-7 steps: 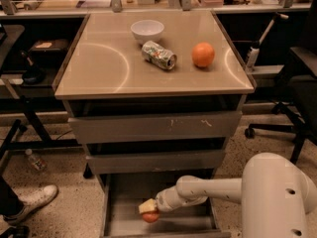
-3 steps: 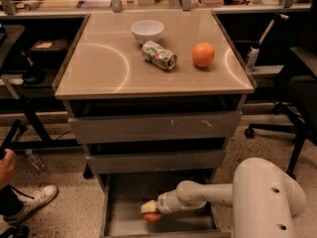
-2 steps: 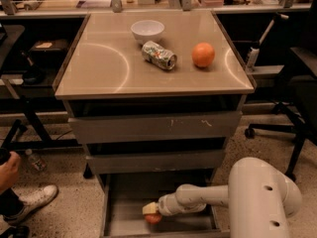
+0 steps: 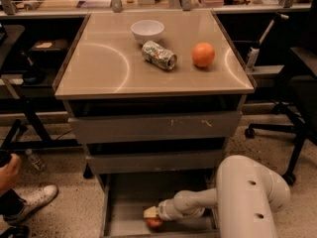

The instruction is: Place apple into bottom drawer

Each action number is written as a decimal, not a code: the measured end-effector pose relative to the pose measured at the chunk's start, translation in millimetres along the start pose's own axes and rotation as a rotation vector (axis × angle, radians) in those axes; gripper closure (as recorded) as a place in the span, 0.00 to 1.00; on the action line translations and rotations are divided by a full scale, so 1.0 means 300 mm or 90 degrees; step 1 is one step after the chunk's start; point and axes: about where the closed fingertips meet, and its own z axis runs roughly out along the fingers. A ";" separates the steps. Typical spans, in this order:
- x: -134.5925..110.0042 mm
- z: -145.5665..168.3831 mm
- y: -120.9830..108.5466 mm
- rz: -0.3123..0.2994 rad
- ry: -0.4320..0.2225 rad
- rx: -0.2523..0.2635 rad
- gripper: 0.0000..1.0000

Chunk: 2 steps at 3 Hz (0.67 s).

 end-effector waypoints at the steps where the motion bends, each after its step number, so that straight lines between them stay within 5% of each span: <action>1: 0.048 0.015 -0.015 0.011 -0.005 0.015 1.00; 2: 0.047 0.016 -0.015 0.011 -0.007 0.016 0.81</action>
Offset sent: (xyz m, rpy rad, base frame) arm -0.0101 -0.0012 -0.0071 -0.0164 0.0028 -0.0186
